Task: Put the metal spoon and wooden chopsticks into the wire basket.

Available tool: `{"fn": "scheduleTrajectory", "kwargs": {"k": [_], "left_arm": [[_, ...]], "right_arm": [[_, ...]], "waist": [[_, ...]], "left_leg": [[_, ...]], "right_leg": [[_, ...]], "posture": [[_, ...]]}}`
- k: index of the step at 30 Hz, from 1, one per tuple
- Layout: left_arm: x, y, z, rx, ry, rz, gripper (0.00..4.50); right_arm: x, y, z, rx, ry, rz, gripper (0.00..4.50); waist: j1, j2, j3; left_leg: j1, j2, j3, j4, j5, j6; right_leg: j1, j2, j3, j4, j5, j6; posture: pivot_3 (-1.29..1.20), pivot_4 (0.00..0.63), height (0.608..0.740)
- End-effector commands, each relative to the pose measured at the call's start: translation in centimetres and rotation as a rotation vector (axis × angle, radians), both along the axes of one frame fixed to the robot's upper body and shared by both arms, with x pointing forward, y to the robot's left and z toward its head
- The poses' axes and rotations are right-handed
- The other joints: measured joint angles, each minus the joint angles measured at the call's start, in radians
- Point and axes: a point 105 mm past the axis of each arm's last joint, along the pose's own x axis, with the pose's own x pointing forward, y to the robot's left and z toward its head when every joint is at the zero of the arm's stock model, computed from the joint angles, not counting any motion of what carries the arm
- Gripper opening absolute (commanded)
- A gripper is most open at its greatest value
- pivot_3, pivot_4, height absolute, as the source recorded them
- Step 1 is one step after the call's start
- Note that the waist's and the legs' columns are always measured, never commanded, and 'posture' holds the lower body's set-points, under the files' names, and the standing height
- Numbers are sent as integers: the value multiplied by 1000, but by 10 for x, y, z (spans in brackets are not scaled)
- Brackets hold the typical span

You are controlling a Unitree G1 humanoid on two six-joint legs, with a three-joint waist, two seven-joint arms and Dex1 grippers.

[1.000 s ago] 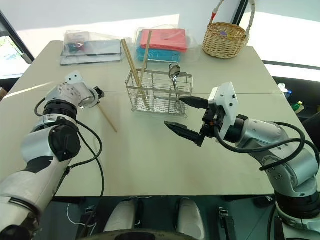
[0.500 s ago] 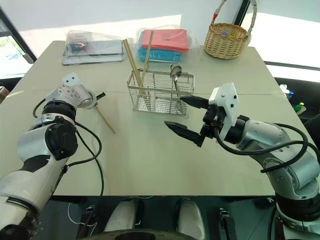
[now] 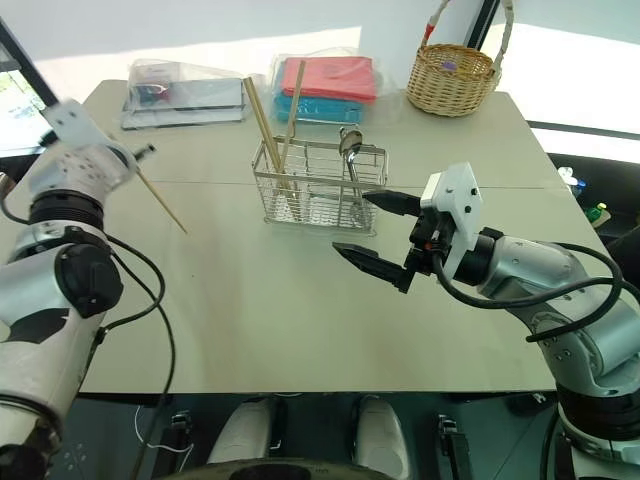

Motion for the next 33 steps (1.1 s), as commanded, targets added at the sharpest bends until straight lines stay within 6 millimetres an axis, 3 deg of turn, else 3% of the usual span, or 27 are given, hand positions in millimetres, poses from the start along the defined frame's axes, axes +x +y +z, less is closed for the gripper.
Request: {"fn": "scheduleTrajectory", "kwargs": {"k": [1, 2, 4, 6, 8, 11, 15, 19, 33], "left_arm": [[-12, -13, 95, 165, -369, -79, 47], [-18, -20, 115, 182, -463, -111, 47], [-26, -27, 132, 194, -553, -144, 47], [-45, -64, 179, 196, -755, -292, 47], [-62, -96, 209, 210, -885, -422, 47], [-70, -139, 223, 198, -951, -596, 47], [-66, -184, 210, 297, -918, -726, 47], [-55, -207, 181, 335, -843, -791, 47], [-28, -237, 88, 336, -637, -877, 47]], "right_arm": [[-3, -3, 13, 3, -44, 6, 4500], [-3, -2, 13, 3, -41, 8, 4500], [-3, -2, 13, 4, -38, 10, 4500], [-3, -1, 12, 6, -31, 9, 4500], [-4, -1, 11, 5, -26, 11, 4500], [-5, -1, 11, 5, -25, 10, 4500], [-4, -2, 12, 6, -28, -6, 4500], [-6, -1, 10, -3, -30, -15, 4500], [-8, -4, 9, 13, -36, -67, 4500]], "waist": [[2, 0, 0], [1, 0, 0], [-1, 0, 0], [-1, 0, 0], [3, -2, 1], [1, -1, 1], [-2, 3, -1], [-6, 4, 0], [-1, 4, 0]], "left_leg": [[0, 0, 0, 0, 0, 0], [0, 0, 0, 0, 0, 0], [0, 0, 0, 0, 0, 0], [0, 0, 0, 0, 0, 0], [0, 0, 0, 1, 0, 0], [0, 0, 0, 3, 0, 1], [2, 0, 0, 3, -1, 1], [2, 0, 0, 3, -1, 2], [0, 0, 0, 5, -1, 3]], "right_leg": [[0, 0, 0, -1, 0, 0], [0, 0, 0, -1, 0, 0], [1, 0, 0, -1, 0, 0], [1, 0, 0, -1, 0, 0], [1, 0, 0, -1, 0, 0], [2, 0, 0, -1, 0, 0], [3, 0, 0, -1, 0, 0], [2, 0, 0, 0, 0, 0], [2, 1, 1, -1, 0, 0]], "posture": [[0, 150, 703], [0, 150, 703], [0, 150, 703], [0, 150, 703], [0, 150, 703], [0, 150, 703], [0, 150, 703], [0, 150, 703], [0, 150, 703]]}}
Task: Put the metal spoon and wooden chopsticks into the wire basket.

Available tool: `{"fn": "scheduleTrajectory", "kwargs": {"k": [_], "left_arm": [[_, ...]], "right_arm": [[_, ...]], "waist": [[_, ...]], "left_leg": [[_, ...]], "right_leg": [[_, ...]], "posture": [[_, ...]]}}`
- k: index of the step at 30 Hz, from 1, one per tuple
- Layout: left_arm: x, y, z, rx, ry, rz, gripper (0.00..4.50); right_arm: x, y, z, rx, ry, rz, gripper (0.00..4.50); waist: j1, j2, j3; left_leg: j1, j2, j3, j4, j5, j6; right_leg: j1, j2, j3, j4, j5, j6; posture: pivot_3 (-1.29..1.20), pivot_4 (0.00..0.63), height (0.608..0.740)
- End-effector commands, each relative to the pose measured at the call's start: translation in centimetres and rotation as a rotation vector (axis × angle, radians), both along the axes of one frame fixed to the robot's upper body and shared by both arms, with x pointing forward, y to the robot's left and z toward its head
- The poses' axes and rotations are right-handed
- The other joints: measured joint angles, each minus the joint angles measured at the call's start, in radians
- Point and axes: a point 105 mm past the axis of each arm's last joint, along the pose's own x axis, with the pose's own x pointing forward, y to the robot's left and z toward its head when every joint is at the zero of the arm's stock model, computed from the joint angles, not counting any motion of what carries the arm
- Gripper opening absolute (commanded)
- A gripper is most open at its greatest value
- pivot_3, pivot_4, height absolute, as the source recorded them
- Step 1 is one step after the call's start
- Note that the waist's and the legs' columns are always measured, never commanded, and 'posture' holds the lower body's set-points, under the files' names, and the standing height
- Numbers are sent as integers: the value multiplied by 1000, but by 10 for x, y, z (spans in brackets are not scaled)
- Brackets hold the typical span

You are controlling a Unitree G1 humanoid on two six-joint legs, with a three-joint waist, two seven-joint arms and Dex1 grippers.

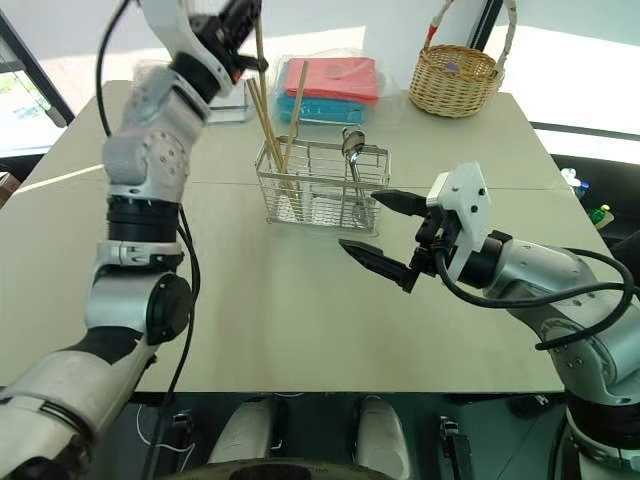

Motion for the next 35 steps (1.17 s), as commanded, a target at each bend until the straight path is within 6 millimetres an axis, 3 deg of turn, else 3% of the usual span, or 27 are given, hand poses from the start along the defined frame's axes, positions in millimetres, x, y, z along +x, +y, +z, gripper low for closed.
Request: {"fn": "scheduleTrajectory", "kwargs": {"k": [1, 2, 5, 12, 17, 21, 24, 27, 32, 35], "left_arm": [[-4, -7, 0, 34, -40, 5, 47], [-3, -8, -6, 42, -30, 7, 47], [-5, -9, -13, 43, -13, 0, 1162], [-20, -4, 6, 56, -57, -60, 4468], [-41, 30, 28, 177, -58, -134, 4468], [-63, 63, 24, 398, -57, -175, 4468], [-85, 93, -3, 619, 28, -232, 4468], [-99, 109, -25, 726, 98, -262, 4468], [-118, 117, -56, 813, 145, -307, 4468], [-120, 116, -63, 818, 151, -300, 4468]], "right_arm": [[-7, 3, 12, 10, -59, 10, 4500], [-6, 3, 12, 11, -60, 9, 4500], [-5, 2, 13, 21, -62, 3, 4500], [1, 3, 13, 23, -63, 5, 4500], [13, -8, 15, -8, -76, -13, 4500], [22, -22, 15, -57, -87, -32, 4500], [31, -40, 13, -101, -80, -63, 4500], [34, -51, 11, -129, -70, -65, 4500], [37, -55, 8, -140, -63, -63, 4500], [37, -53, 6, -141, -60, -55, 4500]], "waist": [[-1, 0, 0], [-1, 0, 0], [-1, 0, 0], [-1, 0, 0], [-6, 2, 1], [-6, 4, 2], [-5, 6, 2], [2, 6, 3], [0, 6, 3], [-2, 7, 3]], "left_leg": [[0, 0, 0, 0, 0, 0], [0, 0, 0, 0, 0, 0], [0, 0, 0, 0, 0, 1], [0, 0, 0, 1, -1, 1], [0, 1, 0, 1, -1, 1], [0, 1, 0, 1, -1, 1], [0, 1, 1, 1, -1, 2], [-1, 1, 1, 1, -1, 2], [-1, 1, 0, 2, -2, 2], [-1, 1, 1, 2, -2, 2]], "right_leg": [[0, 0, 0, 0, 0, 0], [0, 0, 0, 0, 0, 0], [0, 0, 0, 0, 0, 0], [0, 0, 0, 0, 0, 0], [-1, 1, 0, 1, 0, 0], [-2, 1, 0, 1, 0, 0], [-2, 1, 1, 0, 0, -1], [-2, 0, 1, 0, -2, -4], [-1, -1, 1, -2, -2, -4], [-2, -1, 1, -1, -2, -4]], "posture": [[0, 150, 703], [0, 150, 703], [0, 150, 703], [0, 150, 703], [0, 150, 703], [0, 150, 703], [0, 150, 703], [0, 150, 703], [0, 150, 703], [0, 150, 703]]}}
